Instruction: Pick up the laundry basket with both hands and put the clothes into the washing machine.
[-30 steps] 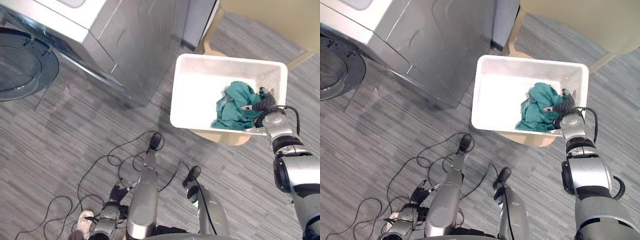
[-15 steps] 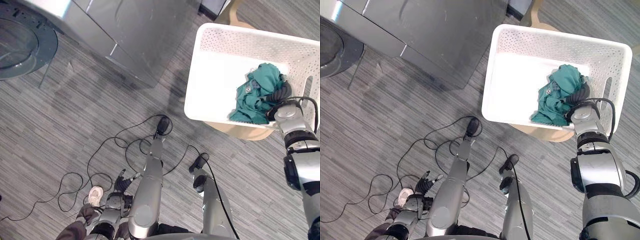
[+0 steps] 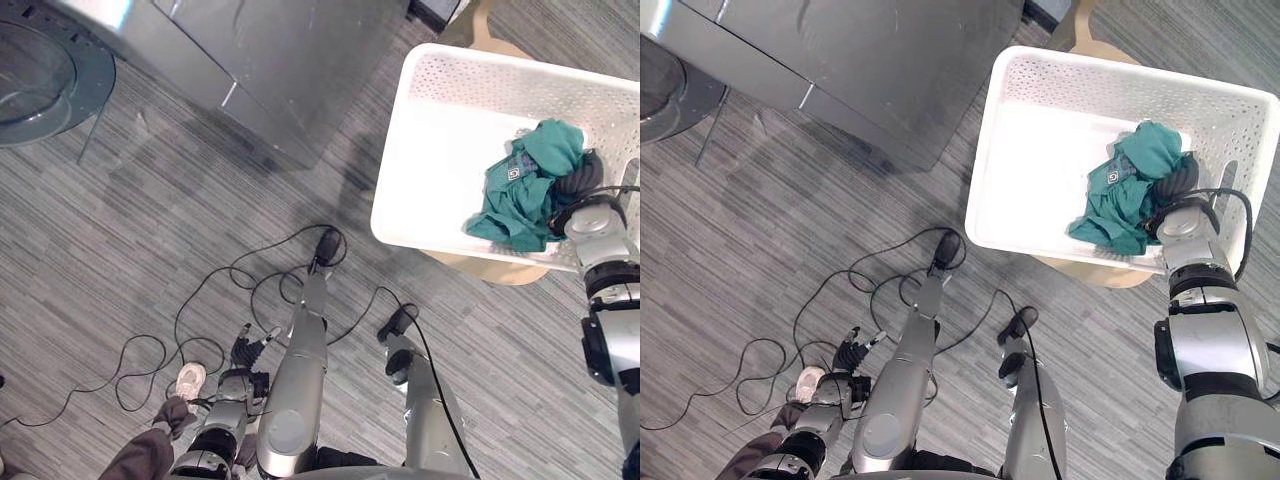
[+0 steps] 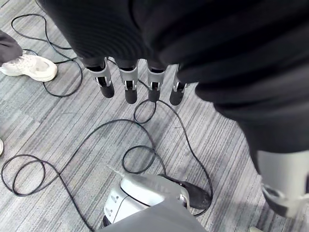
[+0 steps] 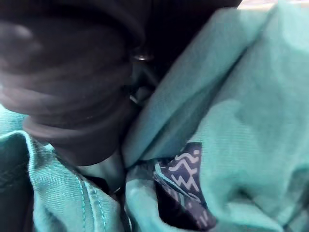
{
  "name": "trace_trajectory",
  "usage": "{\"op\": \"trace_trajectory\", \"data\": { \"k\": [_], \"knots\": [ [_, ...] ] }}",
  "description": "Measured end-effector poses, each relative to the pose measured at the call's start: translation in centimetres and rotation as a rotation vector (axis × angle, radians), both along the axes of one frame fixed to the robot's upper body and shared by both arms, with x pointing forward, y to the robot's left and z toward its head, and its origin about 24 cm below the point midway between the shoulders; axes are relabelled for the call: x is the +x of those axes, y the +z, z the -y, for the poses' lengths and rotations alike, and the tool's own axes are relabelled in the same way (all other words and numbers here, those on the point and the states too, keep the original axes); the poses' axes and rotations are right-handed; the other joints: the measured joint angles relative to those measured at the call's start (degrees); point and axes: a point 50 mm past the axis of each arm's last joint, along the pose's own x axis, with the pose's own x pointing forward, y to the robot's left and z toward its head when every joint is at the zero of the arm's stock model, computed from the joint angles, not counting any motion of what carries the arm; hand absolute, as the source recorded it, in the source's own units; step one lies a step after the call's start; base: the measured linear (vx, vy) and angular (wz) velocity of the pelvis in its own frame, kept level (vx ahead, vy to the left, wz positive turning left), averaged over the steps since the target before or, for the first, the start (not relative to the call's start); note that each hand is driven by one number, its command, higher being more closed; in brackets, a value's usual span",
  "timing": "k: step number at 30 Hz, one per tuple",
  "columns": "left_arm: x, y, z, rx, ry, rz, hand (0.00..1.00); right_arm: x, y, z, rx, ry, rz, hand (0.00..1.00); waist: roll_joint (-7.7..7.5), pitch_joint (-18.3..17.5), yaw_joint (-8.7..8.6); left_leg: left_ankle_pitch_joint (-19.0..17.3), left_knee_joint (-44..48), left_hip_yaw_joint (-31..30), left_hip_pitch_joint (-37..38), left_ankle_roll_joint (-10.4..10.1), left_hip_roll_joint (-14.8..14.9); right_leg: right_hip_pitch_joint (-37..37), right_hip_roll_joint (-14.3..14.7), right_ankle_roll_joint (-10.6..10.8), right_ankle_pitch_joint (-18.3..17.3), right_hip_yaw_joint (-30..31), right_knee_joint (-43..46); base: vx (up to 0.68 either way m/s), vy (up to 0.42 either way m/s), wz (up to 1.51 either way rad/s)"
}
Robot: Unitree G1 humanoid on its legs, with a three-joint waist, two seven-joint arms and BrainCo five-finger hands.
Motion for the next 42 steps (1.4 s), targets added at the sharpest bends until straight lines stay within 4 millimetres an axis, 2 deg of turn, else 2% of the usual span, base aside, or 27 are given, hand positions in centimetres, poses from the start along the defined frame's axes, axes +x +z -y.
{"op": "trace_trajectory", "data": {
  "k": [2,5,10,12,15,18,19,21,23,24,26,28,29,30,34,36,39,42],
  "knots": [
    [-0.1,0.0,-0.2,-0.001,0.015,-0.002,0.00,-0.4,-1.8,-0.2,0.065,-0.009,-0.017,1.00,-0.41,-0.23,-0.35,-0.02,0.00,0.00,1.19,-0.02,0.01,1.50,0.09,0.00,0.00,0.03,-0.43,0.05,-0.045,0.09],
    [-0.3,-0.1,-0.8,0.000,0.042,-0.007,0.00,-0.9,-5.2,-1.6,0.204,-0.008,-0.051,1.00,-1.52,-0.82,-1.51,-0.04,-0.01,0.16,2.76,-0.02,0.08,3.34,0.26,-0.01,-0.01,0.22,-1.01,0.02,-0.021,0.04],
    [-0.8,-0.2,-1.5,0.004,0.069,-0.013,0.00,-1.8,-8.4,-2.8,0.457,-0.038,-0.036,1.00,-2.08,-0.74,-1.82,-0.23,-0.04,2.14,6.66,0.20,0.21,6.50,-0.04,0.02,0.02,1.97,-1.12,-0.03,0.006,-0.09],
    [-2.2,-0.6,-2.5,-0.001,0.116,-0.030,0.00,-2.2,-9.6,-3.8,0.587,-0.040,0.013,1.00,-3.45,-0.61,-3.30,-0.51,-0.06,3.45,9.22,0.59,0.14,8.48,-0.30,0.24,0.29,3.16,-1.42,-0.03,0.017,-0.19],
    [-3.9,-1.3,-3.6,-0.052,0.226,-0.067,0.00,-3.1,-9.7,-3.7,0.723,-0.062,0.152,1.00,-4.88,-1.14,-4.78,-0.83,-0.06,4.98,12.05,1.01,-0.02,11.01,-0.54,0.61,0.91,4.39,-2.42,-0.01,0.018,-0.19],
    [-5.5,-1.7,-5.0,-0.096,0.353,-0.078,0.00,-4.7,-9.1,-3.2,0.782,-0.089,0.303,1.00,-6.66,-2.97,-6.55,-1.09,-0.09,5.69,13.78,0.89,-0.11,13.12,-0.53,0.97,1.46,4.83,-3.96,0.00,0.004,-0.08],
    [-6.0,-1.6,-5.7,-0.111,0.409,-0.063,0.00,-5.7,-9.0,-2.8,0.784,-0.106,0.355,1.00,-7.38,-4.55,-7.09,-2.23,-0.15,5.92,14.22,1.13,-0.14,13.56,-0.57,1.00,1.44,4.89,-4.10,0.00,0.000,0.00],
    [-6.4,-0.5,-7.1,-0.136,0.507,0.020,0.00,-7.2,-8.8,-2.1,0.778,-0.134,0.426,1.00,-8.40,-6.80,-7.73,-3.21,-0.29,6.52,15.83,1.46,-0.26,15.49,-0.60,1.02,1.43,4.92,-5.05,0.02,-0.002,0.00],
    [-5.8,2.6,-9.2,-0.129,0.584,0.201,0.00,-9.6,-8.0,-1.0,0.730,-0.173,0.515,1.00,-8.62,-11.51,-7.82,-4.04,-0.47,7.07,17.21,1.89,-0.88,17.52,-0.72,1.13,1.35,4.73,-6.66,0.05,-0.002,0.06],
    [-5.5,3.6,-9.7,-0.113,0.599,0.252,0.00,-9.9,-7.7,-0.9,0.716,-0.171,0.535,1.00,-8.53,-12.62,-7.92,-4.14,-0.48,7.28,17.57,2.01,-0.94,18.08,-0.73,1.13,1.36,4.70,-7.07,0.07,-0.008,0.03],
    [-4.1,7.9,-11.0,-0.060,0.614,0.477,0.00,-10.5,-5.7,-1.1,0.651,-0.123,0.608,1.00,-8.05,-16.24,-8.09,-4.45,-0.48,8.17,19.25,1.96,-1.07,19.99,-0.81,1.38,1.58,4.83,-8.37,0.07,-0.018,-0.08],
    [-3.0,10.6,-10.9,-0.042,0.583,0.606,0.00,-10.4,-4.4,-1.4,0.618,-0.084,0.655,1.00,-7.25,-18.36,-8.30,-4.23,-0.48,8.54,20.25,1.96,-1.23,21.37,-0.85,1.57,1.95,4.81,-9.17,0.08,-0.025,-0.04],
    [-2.4,12.1,-10.7,-0.043,0.569,0.681,0.00,-10.2,-3.5,-1.8,0.607,-0.056,0.686,1.00,-6.68,-19.20,-8.67,-4.19,-0.48,8.67,21.15,1.96,-1.42,22.30,-1.03,1.65,2.13,4.81,-9.39,0.08,-0.019,-0.02],
    [-2.1,12.8,-10.5,-0.037,0.566,0.713,0.00,-9.9,-3.1,-2.0,0.608,-0.040,0.696,1.00,-6.39,-19.36,-9.07,-4.19,-0.48,8.82,21.81,1.95,-1.50,22.93,-1.16,1.66,2.14,4.87,-9.42,0.04,-0.005,-0.02],
    [0.0,17.7,-8.2,-0.001,0.444,0.915,0.00,-7.4,0.3,-5.3,0.612,0.146,0.759,1.00,-3.77,-21.54,-9.61,-4.19,-0.51,11.17,24.19,1.95,-1.33,24.22,-1.40,1.61,2.54,6.52,-9.59,-0.01,0.006,-0.19],
    [1.2,19.3,-6.8,0.010,0.362,0.984,0.00,-6.4,1.8,-7.1,0.613,0.245,0.774,1.00,-2.67,-22.30,-9.61,-4.19,-0.54,12.31,25.08,1.95,-1.07,24.45,-1.34,1.59,2.94,7.82,-9.66,-0.06,0.011,-0.31],
    [3.0,21.1,-4.2,-0.017,0.233,1.060,0.00,-5.4,3.6,-9.5,0.627,0.374,0.798,1.00,-1.33,-23.46,-10.65,-4.26,-0.57,13.04,26.17,1.95,-0.89,24.87,-1.26,1.52,3.20,8.46,-9.80,-0.10,0.013,-0.17],
    [4.2,22.4,-1.3,-0.064,0.059,1.109,0.00,-5.2,5.6,-12.0,0.638,0.515,0.852,1.00,-0.98,-23.74,-10.85,-5.20,-0.57,15.34,27.29,2.14,-0.21,24.82,-0.96,1.37,4.09,10.79,-10.64,-0.11,0.019,-0.36]
  ]
}}
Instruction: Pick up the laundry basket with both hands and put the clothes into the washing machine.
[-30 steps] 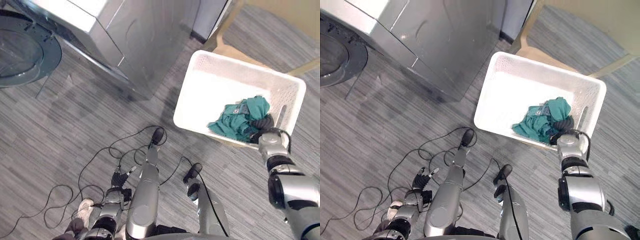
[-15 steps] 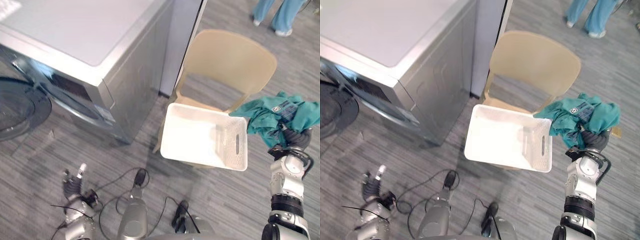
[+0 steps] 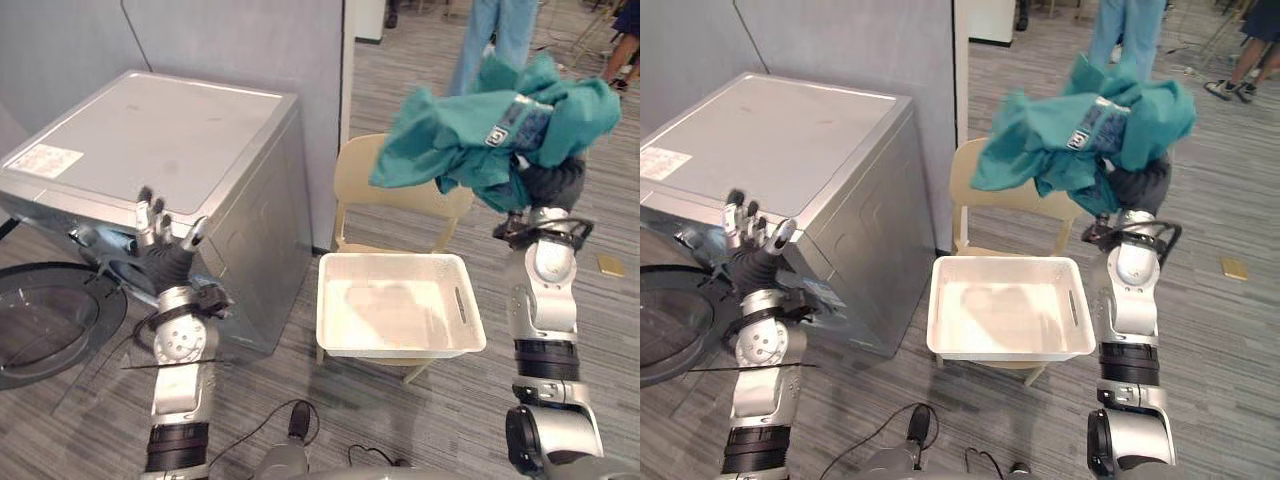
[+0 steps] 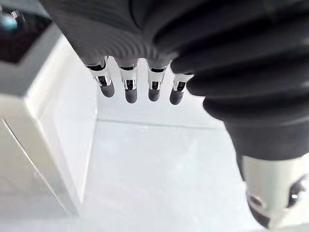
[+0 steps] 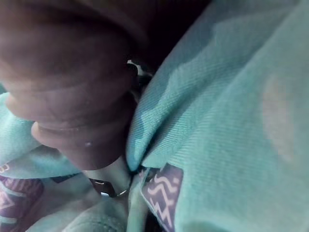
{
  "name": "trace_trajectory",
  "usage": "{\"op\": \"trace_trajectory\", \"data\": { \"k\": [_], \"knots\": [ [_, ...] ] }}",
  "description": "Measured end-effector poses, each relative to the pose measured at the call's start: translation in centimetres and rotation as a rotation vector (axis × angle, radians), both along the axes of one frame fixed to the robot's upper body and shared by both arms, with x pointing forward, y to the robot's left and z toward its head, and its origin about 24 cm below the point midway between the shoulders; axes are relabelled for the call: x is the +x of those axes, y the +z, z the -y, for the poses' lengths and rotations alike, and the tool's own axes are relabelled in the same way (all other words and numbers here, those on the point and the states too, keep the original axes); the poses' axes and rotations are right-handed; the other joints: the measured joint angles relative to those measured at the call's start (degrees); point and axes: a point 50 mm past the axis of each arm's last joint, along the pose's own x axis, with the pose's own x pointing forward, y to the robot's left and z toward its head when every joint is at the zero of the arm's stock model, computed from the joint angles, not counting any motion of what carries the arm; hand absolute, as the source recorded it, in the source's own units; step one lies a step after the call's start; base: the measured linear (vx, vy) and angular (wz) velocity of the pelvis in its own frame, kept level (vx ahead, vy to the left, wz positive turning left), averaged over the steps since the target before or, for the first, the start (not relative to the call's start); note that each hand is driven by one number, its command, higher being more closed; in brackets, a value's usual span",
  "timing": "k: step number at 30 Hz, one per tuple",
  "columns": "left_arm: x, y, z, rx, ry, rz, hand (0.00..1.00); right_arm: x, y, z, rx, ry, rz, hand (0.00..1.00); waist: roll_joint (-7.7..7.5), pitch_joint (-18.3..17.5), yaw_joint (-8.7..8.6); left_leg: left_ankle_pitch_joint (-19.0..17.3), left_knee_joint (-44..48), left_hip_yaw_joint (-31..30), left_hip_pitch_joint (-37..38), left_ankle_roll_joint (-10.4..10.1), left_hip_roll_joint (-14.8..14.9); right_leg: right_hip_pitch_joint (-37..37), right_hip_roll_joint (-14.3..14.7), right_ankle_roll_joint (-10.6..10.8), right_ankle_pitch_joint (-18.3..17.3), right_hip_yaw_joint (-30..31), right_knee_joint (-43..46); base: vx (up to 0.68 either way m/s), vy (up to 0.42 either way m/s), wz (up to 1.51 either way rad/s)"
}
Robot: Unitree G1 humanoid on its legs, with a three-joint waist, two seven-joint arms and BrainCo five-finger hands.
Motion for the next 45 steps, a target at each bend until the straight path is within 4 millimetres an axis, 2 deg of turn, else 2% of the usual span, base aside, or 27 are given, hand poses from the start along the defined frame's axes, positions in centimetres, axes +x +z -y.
{"op": "trace_trajectory", "data": {
  "k": [4,8,10,11,16,22,29,32,35,43,44,45],
  "knots": [
    [2.6,1.4,4.2,0.095,-0.228,0.032,0.00,0.7,1.5,-3.2,0.006,0.151,0.051,1.00,0.43,-1.09,-0.78,-0.28,0.00,1.84,0.03,-0.32,0.43,0.11,0.53,-0.13,1.97,1.84,-2.72,-0.06,0.006,-0.27],
    [5.6,1.3,8.6,0.213,-0.424,-0.025,0.00,1.1,2.2,-7.0,-0.051,0.322,0.064,1.00,0.25,-2.37,-1.71,-0.24,0.01,3.36,-0.35,-0.33,1.00,0.29,0.66,0.24,4.30,3.34,-4.92,-0.01,-0.006,-0.20],
    [6.3,1.1,9.9,0.231,-0.486,-0.061,0.00,1.1,2.4,-8.2,-0.071,0.385,0.067,1.00,0.16,-2.43,-2.26,-0.09,0.01,3.73,-0.36,-0.47,1.04,0.28,0.68,0.31,4.54,3.58,-5.22,0.00,-0.008,-0.11],
    [6.6,1.1,10.4,0.238,-0.511,-0.069,0.00,1.1,2.3,-8.8,-0.087,0.411,0.066,1.00,0.15,-2.43,-2.94,-0.01,0.01,3.75,-0.35,-0.38,1.07,0.28,0.69,0.31,4.54,3.58,-5.21,0.01,-0.015,-0.03],
    [7.1,1.9,11.8,0.279,-0.560,-0.064,0.00,1.0,1.9,-10.2,-0.110,0.502,0.049,1.00,0.11,-2.59,-3.25,0.14,0.02,4.17,-0.16,-0.24,1.28,0.26,0.90,0.31,4.56,3.87,-5.20,0.01,-0.015,-0.03],
    [6.9,2.0,13.0,0.304,-0.601,-0.059,0.00,0.5,0.1,-12.8,-0.179,0.649,-0.015,1.00,0.00,-3.60,-3.81,0.14,0.02,4.10,0.50,-0.25,1.25,0.93,0.94,0.30,4.51,3.90,-5.30,0.00,-0.002,0.01],
    [6.9,1.3,13.4,0.317,-0.620,-0.092,0.00,-0.3,-3.5,-12.8,-0.137,0.729,-0.129,1.00,-0.76,-4.08,-4.52,-0.27,0.01,4.04,0.52,-0.33,1.20,1.05,0.81,0.35,4.46,3.86,-5.30,-0.06,-0.004,0.01],
    [6.7,1.0,13.6,0.342,-0.656,-0.106,0.00,-0.7,-4.7,-12.4,-0.130,0.742,-0.165,1.00,-1.80,-4.75,-4.80,-0.29,0.01,4.07,0.49,-0.31,1.20,1.04,0.80,0.36,4.45,3.93,-5.45,-0.05,-0.004,-0.01],
    [6.7,0.9,13.8,0.336,-0.682,-0.111,0.00,-1.0,-5.5,-12.2,-0.124,0.745,-0.182,1.00,-2.41,-5.15,-4.85,-0.29,0.01,4.14,0.38,-0.30,1.16,1.05,0.78,0.39,4.42,4.00,-5.83,-0.01,-0.002,0.00],
    [5.3,1.5,13.5,0.317,-0.782,-0.079,0.00,-1.9,-6.5,-11.4,-0.120,0.736,-0.196,1.00,-2.50,-5.21,-4.78,-0.30,0.01,4.12,0.01,-0.27,1.08,1.04,0.75,0.66,4.73,3.82,-6.34,0.00,-0.001,0.00],
    [5.2,1.4,13.4,0.311,-0.786,-0.082,1.00,-2.0,-6.6,-11.3,-0.120,0.735,-0.202,1.00,-2.50,-5.21,-4.79,-0.30,0.01,4.11,0.01,-0.27,1.08,1.04,0.75,0.60,4.77,3.80,-6.33,0.00,0.000,0.00],
    [5.1,1.2,13.3,0.304,-0.798,-0.089,1.00,-2.0,-6.9,-11.2,-0.120,0.733,-0.213,1.00,-2.50,-5.21,-4.80,-0.27,0.01,4.11,0.01,-0.25,1.09,1.04,0.75,0.59,4.77,3.77,-6.34,0.00,0.000,0.00]
  ]
}}
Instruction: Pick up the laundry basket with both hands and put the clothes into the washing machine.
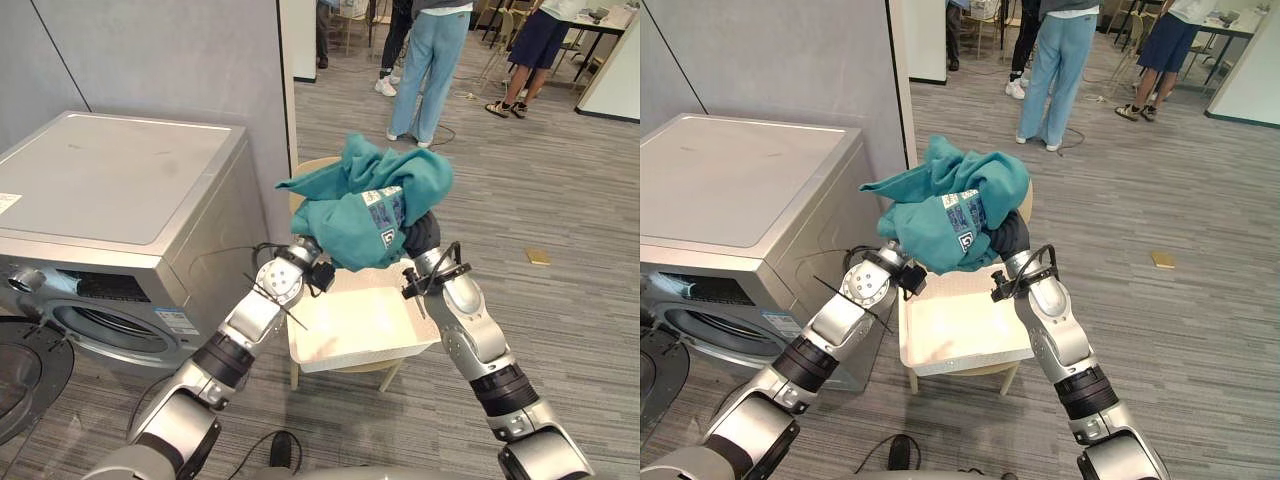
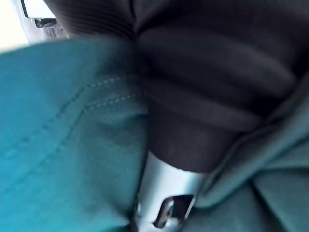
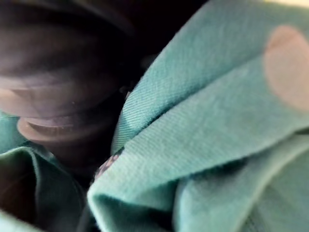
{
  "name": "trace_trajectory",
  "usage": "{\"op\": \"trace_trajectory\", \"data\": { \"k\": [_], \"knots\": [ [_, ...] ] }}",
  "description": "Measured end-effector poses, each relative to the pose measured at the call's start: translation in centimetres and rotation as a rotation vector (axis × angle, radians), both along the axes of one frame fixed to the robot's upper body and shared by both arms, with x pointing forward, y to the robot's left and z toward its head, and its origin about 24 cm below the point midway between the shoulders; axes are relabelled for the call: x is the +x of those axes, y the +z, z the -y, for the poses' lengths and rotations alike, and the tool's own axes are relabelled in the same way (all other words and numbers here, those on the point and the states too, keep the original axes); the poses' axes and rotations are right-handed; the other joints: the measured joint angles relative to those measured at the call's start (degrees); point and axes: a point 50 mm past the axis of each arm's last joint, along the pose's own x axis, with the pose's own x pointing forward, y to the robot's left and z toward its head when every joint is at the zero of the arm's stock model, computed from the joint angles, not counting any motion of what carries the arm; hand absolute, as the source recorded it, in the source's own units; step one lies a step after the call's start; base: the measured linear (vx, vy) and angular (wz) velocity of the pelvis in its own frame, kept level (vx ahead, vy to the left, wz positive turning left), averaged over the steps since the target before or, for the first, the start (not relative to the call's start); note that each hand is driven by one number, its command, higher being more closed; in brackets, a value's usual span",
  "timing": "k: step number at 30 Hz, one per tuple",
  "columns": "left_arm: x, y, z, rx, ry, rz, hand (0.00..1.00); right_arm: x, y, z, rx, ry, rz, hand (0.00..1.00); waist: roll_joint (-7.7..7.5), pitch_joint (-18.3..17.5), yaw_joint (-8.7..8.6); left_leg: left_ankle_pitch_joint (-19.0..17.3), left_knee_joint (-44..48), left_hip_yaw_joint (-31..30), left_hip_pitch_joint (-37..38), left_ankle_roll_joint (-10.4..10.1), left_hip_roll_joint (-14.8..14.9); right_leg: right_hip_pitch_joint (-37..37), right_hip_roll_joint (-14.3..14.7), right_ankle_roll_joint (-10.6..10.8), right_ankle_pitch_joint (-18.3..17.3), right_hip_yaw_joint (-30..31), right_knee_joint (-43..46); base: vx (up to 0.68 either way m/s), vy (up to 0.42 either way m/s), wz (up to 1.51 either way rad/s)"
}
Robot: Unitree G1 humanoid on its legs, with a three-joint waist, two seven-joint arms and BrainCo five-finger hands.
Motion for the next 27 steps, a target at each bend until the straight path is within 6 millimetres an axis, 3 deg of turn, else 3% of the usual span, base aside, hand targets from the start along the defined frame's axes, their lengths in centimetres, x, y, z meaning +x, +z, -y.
{"op": "trace_trajectory", "data": {
  "k": [8,16,17,25,27],
  "knots": [
    [-0.3,-0.9,0.2,-0.014,-0.036,-0.064,1.00,-0.2,-0.9,0.3,-0.011,-0.003,-0.026,1.00,-0.15,-0.10,-0.10,0.24,0.00,-0.13,0.02,0.16,-0.02,0.13,-0.01,0.03,-0.02,-0.18,0.03,0.00,0.000,0.00],
    [-0.4,-1.4,0.3,-0.048,-0.044,-0.123,1.00,-0.4,-1.3,-0.1,-0.009,0.006,-0.046,1.00,-1.61,-1.07,-0.52,0.03,0.00,-0.09,0.03,-0.04,-0.01,0.11,-0.05,0.01,-0.01,-0.03,-0.10,0.00,0.000,0.00],
    [-0.3,-1.6,0.3,-0.048,-0.043,-0.129,1.00,-0.3,-1.4,-0.1,-0.010,0.005,-0.052,0.00,-1.73,-1.16,-0.58,-0.03,0.00,-0.10,0.03,0.00,0.00,0.11,-0.07,-0.01,0.01,0.00,-0.13,0.00,0.000,0.00],
    [-0.1,-2.2,0.4,-0.060,-0.021,-0.161,1.00,-0.8,-2.0,0.2,-0.007,0.003,-0.078,0.00,-1.96,-1.31,-0.68,-0.11,0.00,0.32,-0.03,0.09,0.07,0.08,-0.10,-0.33,0.56,0.89,-0.78,0.00,0.000,-0.02],
    [-0.2,-2.0,-0.4,-0.104,0.005,-0.156,1.00,-0.9,-1.8,0.3,0.014,0.004,-0.068,0.00,-1.90,-1.33,-0.84,0.03,-0.01,0.52,0.03,-0.07,-0.06,-0.08,0.13,-0.47,0.45,0.86,-0.61,0.00,0.000,-0.04]
  ]
}}
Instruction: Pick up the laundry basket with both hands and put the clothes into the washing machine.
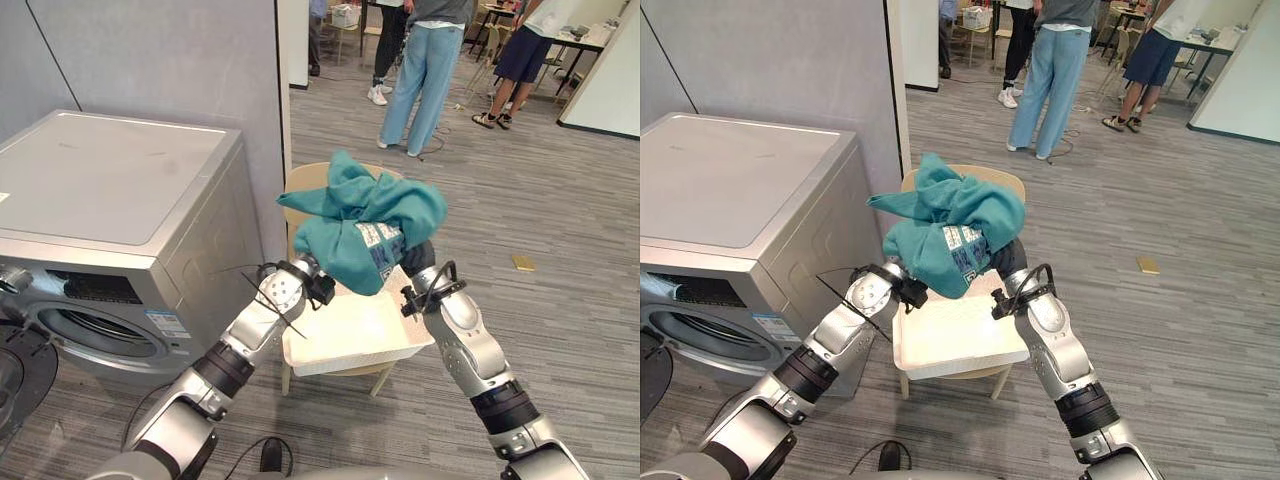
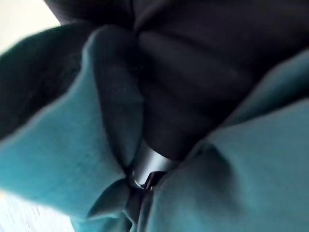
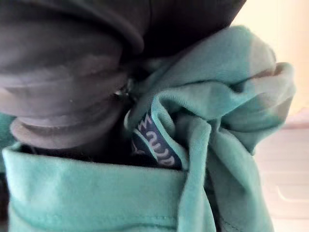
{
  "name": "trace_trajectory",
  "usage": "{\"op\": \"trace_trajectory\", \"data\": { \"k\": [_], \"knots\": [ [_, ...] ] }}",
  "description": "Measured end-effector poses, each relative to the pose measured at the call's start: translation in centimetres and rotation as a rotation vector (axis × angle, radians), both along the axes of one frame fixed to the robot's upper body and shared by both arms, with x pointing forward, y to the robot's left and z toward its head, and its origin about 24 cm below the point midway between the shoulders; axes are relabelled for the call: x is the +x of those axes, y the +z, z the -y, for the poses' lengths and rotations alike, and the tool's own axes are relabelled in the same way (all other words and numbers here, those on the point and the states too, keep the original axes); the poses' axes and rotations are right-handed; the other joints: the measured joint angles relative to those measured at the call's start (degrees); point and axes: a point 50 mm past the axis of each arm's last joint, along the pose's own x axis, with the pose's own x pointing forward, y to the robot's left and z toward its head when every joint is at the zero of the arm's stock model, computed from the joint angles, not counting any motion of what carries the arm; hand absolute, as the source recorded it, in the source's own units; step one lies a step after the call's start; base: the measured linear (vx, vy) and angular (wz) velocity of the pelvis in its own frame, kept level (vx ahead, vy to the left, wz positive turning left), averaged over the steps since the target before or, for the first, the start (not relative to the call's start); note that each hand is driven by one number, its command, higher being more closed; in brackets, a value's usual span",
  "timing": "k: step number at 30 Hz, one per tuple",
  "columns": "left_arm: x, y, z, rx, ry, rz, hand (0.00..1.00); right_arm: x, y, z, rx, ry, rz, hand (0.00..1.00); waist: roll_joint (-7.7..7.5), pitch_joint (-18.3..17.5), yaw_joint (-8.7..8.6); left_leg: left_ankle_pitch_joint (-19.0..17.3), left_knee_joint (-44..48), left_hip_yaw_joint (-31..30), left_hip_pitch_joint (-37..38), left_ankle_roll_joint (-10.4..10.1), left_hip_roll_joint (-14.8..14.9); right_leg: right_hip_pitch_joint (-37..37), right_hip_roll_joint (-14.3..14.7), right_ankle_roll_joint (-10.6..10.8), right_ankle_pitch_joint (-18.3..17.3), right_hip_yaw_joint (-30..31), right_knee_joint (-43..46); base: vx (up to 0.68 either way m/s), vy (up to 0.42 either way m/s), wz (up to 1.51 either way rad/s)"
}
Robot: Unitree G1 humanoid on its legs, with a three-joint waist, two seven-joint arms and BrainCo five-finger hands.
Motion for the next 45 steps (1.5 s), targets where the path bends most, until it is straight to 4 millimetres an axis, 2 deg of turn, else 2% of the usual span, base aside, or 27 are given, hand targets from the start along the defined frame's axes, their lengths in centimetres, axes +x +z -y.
{"op": "trace_trajectory", "data": {
  "k": [1,3,5,6,8,11,16,18,22,23,26,29,30,31,32,33,34,35,36,38,39,40,41,42,44,45],
  "knots": [
    [-0.1,0.2,-0.4,-0.037,0.024,0.004,1.00,-0.2,0.2,0.0,0.011,0.002,0.009,0.00,0.01,0.00,-0.26,0.00,0.00,0.10,0.00,-0.01,-0.02,-0.08,0.03,-0.02,-0.02,0.01,0.05,0.00,0.000,-0.05],
    [-0.1,1.1,-2.6,-0.102,0.119,0.040,1.00,-0.6,0.0,1.0,0.051,-0.053,-0.004,0.00,0.09,0.04,-0.55,-0.04,0.00,0.13,0.07,0.00,0.01,-0.35,0.22,-0.08,-0.46,0.05,0.71,0.00,0.000,-0.02],
    [0.2,2.7,-7.5,-0.173,0.331,0.121,1.00,-0.8,-1.0,4.6,0.077,-0.217,-0.048,0.00,0.60,0.03,-0.51,-0.14,-0.01,0.02,0.06,0.13,0.20,-0.90,0.37,-0.33,-1.30,0.05,1.98,0.00,0.000,0.00],
    [0.1,3.0,-9.0,-0.193,0.396,0.142,1.00,-1.0,-1.2,5.8,0.086,-0.269,-0.056,0.00,0.83,-0.04,-0.52,-0.14,-0.01,-0.06,0.06,0.13,0.20,-0.91,0.38,-0.31,-1.38,0.01,2.08,0.00,0.000,0.00],
    [-1.1,3.5,-13.5,-0.235,0.588,0.196,1.00,-1.5,-1.4,8.8,0.109,-0.414,-0.068,0.00,1.85,-0.52,-0.58,-0.19,-0.01,-0.01,0.12,0.02,0.18,-0.87,0.34,-0.31,-1.52,0.05,2.03,0.00,0.000,0.00],
    [-2.8,3.5,-15.3,-0.258,0.668,0.238,1.00,-1.8,-1.2,10.6,0.107,-0.491,-0.059,0.00,2.62,-0.96,-0.13,-0.10,-0.01,-0.17,0.13,-0.15,0.21,-0.82,0.39,-0.39,-1.58,-0.15,1.95,0.00,-0.014,0.03],
    [-4.6,3.0,-16.2,-0.273,0.714,0.250,1.00,-2.1,-1.0,11.1,0.108,-0.514,-0.045,0.00,3.37,-1.40,0.60,-0.23,-0.01,-0.54,0.16,-0.02,0.19,-0.73,0.39,-0.37,-1.69,-0.70,1.85,-0.02,-0.014,0.04],
    [-6.0,3.0,-17.3,-0.292,0.773,0.272,1.00,-2.8,-1.4,12.3,0.119,-0.571,-0.057,0.00,3.43,-1.43,0.80,-0.26,-0.02,-0.78,0.04,-0.01,0.16,-0.70,0.40,-0.36,-1.75,-0.91,1.83,-0.01,-0.013,0.05],
    [-10.1,1.6,-20.7,-0.241,0.976,0.268,1.00,-5.7,-3.3,16.0,0.129,-0.792,-0.112,0.00,3.77,-1.63,0.90,-0.26,-0.02,-1.69,-0.30,0.00,0.01,-0.09,0.41,-0.43,-2.00,-1.57,1.75,0.02,-0.016,0.12],
    [-12.0,0.7,-21.9,-0.207,1.065,0.240,1.00,-7.2,-4.3,17.3,0.123,-0.872,-0.151,0.00,3.90,-1.75,0.98,-0.27,-0.02,-2.01,-0.29,0.00,-0.02,0.10,0.42,-0.52,-2.17,-1.97,1.78,0.01,-0.013,0.12],
    [-14.9,-1.5,-22.8,-0.154,1.201,0.151,1.00,-9.9,-6.2,18.6,0.107,-1.003,-0.232,0.00,4.42,-2.08,1.35,-0.28,-0.02,-2.16,-0.39,0.00,0.03,0.22,0.45,-0.57,-2.32,-2.67,1.83,0.00,-0.023,0.08],
    [-18.5,-5.3,-22.3,-0.158,1.304,-0.036,1.00,-14.0,-9.4,18.9,0.119,-1.140,-0.385,0.00,4.92,-2.29,2.47,-0.60,0.00,-1.22,-0.14,-0.08,0.34,0.64,0.42,-0.28,-2.94,-3.71,2.54,-0.01,-0.019,0.19],
    [-19.5,-6.9,-22.0,-0.167,1.330,-0.115,1.00,-15.5,-10.7,18.6,0.134,-1.183,-0.452,0.00,5.01,-2.14,2.33,-0.61,0.00,0.46,0.09,-0.08,0.66,1.29,0.33,-0.33,-3.30,-5.06,2.87,-0.03,-0.010,0.44],
    [-19.9,-7.8,-21.8,-0.172,1.343,-0.160,1.00,-16.2,-11.4,18.5,0.145,-1.203,-0.488,0.00,4.99,-2.10,2.40,-0.65,0.00,1.39,0.24,-0.09,0.89,1.54,0.21,-0.40,-3.68,-5.69,3.16,-0.04,-0.006,0.52],
    [-20.8,-10.0,-21.6,-0.177,1.369,-0.268,1.00,-17.2,-13.0,18.4,0.149,-1.228,-0.570,0.00,4.84,-2.04,2.41,-2.69,0.00,2.68,0.63,-0.14,1.03,2.15,-0.12,-0.09,-4.56,-6.64,3.71,-0.05,0.012,0.43],
    [-21.6,-12.4,-21.5,-0.176,1.388,-0.389,1.00,-17.9,-14.7,18.1,0.168,-1.249,-0.655,0.00,3.13,-2.28,2.48,-6.64,0.65,5.07,0.77,0.14,0.84,2.19,-1.72,-0.28,-4.76,-7.27,3.59,-0.02,0.046,0.36],
    [-22.0,-13.6,-21.4,-0.177,1.393,-0.453,1.00,-18.1,-15.4,18.0,0.174,-1.252,-0.691,0.00,2.73,-2.13,2.70,-6.27,2.05,6.11,0.50,0.58,0.61,2.28,-2.27,-0.26,-4.79,-7.27,3.65,0.06,0.064,0.12],
    [-23.4,-16.2,-20.9,-0.177,1.410,-0.601,1.00,-18.7,-16.6,17.8,0.188,-1.258,-0.753,0.00,3.35,-1.79,3.46,-6.65,5.84,6.63,0.43,0.26,0.62,2.88,-2.39,-0.18,-4.90,-7.35,4.10,0.07,0.049,0.00],
    [-24.3,-17.5,-20.6,-0.178,1.423,-0.676,1.00,-19.1,-17.3,17.6,0.191,-1.263,-0.788,0.00,4.26,-1.59,3.54,-6.64,4.90,6.65,0.61,0.19,1.10,3.24,-2.06,-0.03,-4.98,-7.63,4.15,0.04,0.001,0.07],
    [-26.8,-21.2,-19.3,-0.178,1.439,-0.910,1.00,-21.2,-21.2,16.2,0.225,-1.255,-1.003,0.00,3.13,-2.10,3.08,-7.74,-0.03,7.77,2.41,-0.16,0.11,3.09,-2.84,-0.11,-5.03,-8.59,4.12,0.00,0.009,0.30],
    [-27.2,-22.0,-19.1,-0.177,1.440,-0.959,1.00,-21.9,-22.2,15.7,0.231,-1.252,-1.064,0.00,2.14,-1.85,2.99,-8.30,0.63,8.34,2.20,-0.63,0.01,2.89,-3.82,-0.37,-5.11,-8.81,3.94,0.02,0.084,0.20],
    [-28.1,-23.7,-18.4,-0.177,1.430,-1.085,1.00,-23.1,-23.9,14.7,0.244,-1.243,-1.184,0.00,1.75,-1.12,3.78,-7.83,4.15,8.83,1.40,0.54,-0.25,2.55,-4.57,-0.52,-5.32,-8.79,4.82,0.03,0.042,-0.09],
    [-29.9,-25.4,-16.9,-0.176,1.416,-1.234,1.00,-24.3,-25.3,13.9,0.265,-1.245,-1.289,0.00,2.35,-1.07,3.99,-7.57,2.53,9.28,2.62,0.91,0.06,2.42,-4.01,-0.71,-5.56,-8.24,5.38,0.03,0.046,-0.20],
    [-30.4,-26.0,-16.4,-0.182,1.410,-1.290,1.00,-25.1,-26.0,13.3,0.270,-1.238,-1.349,0.00,2.32,-1.19,4.00,-7.58,1.49,9.59,3.09,0.90,-0.18,2.32,-4.14,-0.86,-5.65,-7.88,5.32,0.04,0.010,-0.11],
    [-31.1,-27.4,-14.7,-0.166,1.346,-1.436,1.00,-28.1,-27.5,12.1,0.314,-1.257,-1.528,0.00,2.90,-1.06,3.93,-7.92,-0.01,9.59,2.39,0.92,-1.04,1.25,-4.45,-0.93,-5.68,-7.46,5.13,0.01,0.051,0.12],
    [-31.1,-27.6,-14.4,-0.160,1.327,-1.461,1.00,-28.7,-27.8,11.8,0.331,-1.265,-1.562,0.00,2.55,-0.90,3.80,-8.33,0.00,9.73,2.13,0.78,-1.40,1.02,-4.90,-1.16,-5.72,-7.14,4.73,0.02,0.100,0.01]
  ]
}}
